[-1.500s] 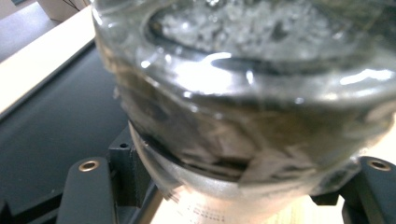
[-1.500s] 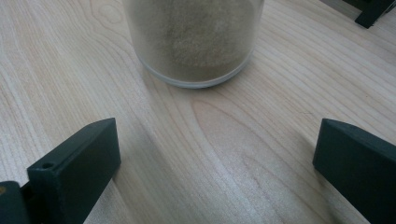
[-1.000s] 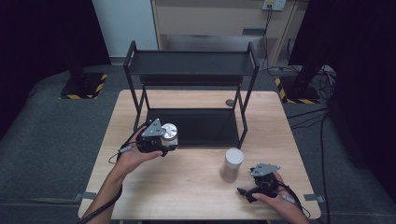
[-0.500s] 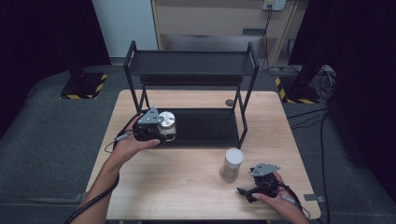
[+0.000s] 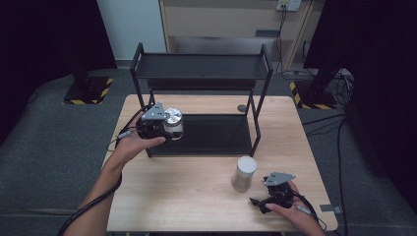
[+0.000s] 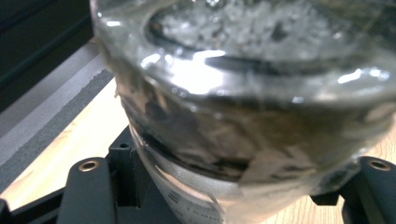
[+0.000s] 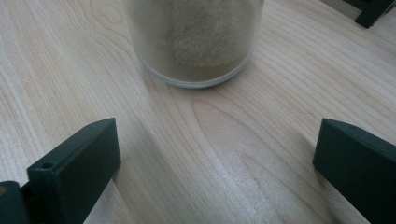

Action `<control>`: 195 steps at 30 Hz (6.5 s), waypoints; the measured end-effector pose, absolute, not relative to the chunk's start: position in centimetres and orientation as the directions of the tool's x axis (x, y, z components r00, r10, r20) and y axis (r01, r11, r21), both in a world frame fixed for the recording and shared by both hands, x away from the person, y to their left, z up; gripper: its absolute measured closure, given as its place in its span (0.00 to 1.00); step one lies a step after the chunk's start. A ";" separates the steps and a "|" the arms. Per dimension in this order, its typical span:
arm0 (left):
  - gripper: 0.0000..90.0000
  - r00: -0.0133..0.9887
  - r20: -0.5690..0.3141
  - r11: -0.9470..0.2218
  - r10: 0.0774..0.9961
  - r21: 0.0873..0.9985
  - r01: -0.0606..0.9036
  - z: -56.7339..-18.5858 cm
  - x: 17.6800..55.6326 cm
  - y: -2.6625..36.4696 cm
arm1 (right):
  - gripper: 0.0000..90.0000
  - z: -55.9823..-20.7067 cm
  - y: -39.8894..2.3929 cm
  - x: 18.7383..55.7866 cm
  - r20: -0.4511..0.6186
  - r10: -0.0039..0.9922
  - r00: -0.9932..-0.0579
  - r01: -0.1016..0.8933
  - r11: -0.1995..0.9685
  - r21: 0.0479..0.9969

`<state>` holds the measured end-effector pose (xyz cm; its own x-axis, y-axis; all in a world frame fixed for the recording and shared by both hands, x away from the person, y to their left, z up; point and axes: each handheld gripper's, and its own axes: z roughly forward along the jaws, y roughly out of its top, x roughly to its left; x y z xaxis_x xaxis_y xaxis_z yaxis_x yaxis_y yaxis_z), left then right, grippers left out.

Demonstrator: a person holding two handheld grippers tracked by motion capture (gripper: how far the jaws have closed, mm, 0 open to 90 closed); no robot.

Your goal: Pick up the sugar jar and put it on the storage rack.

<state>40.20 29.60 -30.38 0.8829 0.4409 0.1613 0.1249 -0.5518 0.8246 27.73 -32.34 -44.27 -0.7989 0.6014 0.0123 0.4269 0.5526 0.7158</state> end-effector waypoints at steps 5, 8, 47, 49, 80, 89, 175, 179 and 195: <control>0.34 0.882 0.160 -0.542 0.443 0.832 0.121 -29.6 40.5 29.9 | 0.01 -44.3 -32.3 27.7 0.013 0.601 -0.799 0.427 0.552 0.716; 0.34 0.883 0.163 -0.546 0.440 0.829 0.119 -29.2 40.8 30.0 | 0.01 -44.3 -32.3 27.7 0.013 0.601 -0.799 0.427 0.552 0.716; 0.34 0.896 0.197 -0.552 0.398 0.831 0.063 -22.9 41.4 30.6 | 0.01 -44.3 -32.3 27.7 0.013 0.602 -0.799 0.427 0.552 0.716; 0.34 0.897 0.201 -0.553 0.395 0.831 0.057 -22.5 41.4 30.7 | 0.01 -44.3 -32.3 27.7 0.013 0.601 -0.799 0.427 0.552 0.716; 0.34 0.900 0.209 -0.546 0.383 0.837 0.038 -16.7 41.5 30.8 | 0.01 -44.3 -32.4 27.7 0.013 0.601 -0.799 0.427 0.552 0.716; 0.34 0.885 0.208 -0.540 0.416 0.840 0.057 -15.4 41.8 30.3 | 0.01 -44.3 -32.3 27.7 0.012 0.601 -0.799 0.427 0.553 0.716; 0.34 0.587 0.013 -0.323 0.810 0.845 0.427 -14.3 47.4 23.6 | 0.01 -44.2 -32.4 27.8 0.013 0.599 -0.801 0.427 0.555 0.714; 0.33 0.585 0.014 -0.322 0.811 0.846 0.426 -14.3 47.3 23.6 | 0.01 -44.2 -32.4 27.8 0.013 0.599 -0.801 0.427 0.555 0.714; 0.07 0.528 0.034 -0.284 0.849 0.871 0.400 -13.5 43.8 23.5 | 0.01 -44.2 -32.4 27.8 0.011 0.599 -0.801 0.425 0.555 0.715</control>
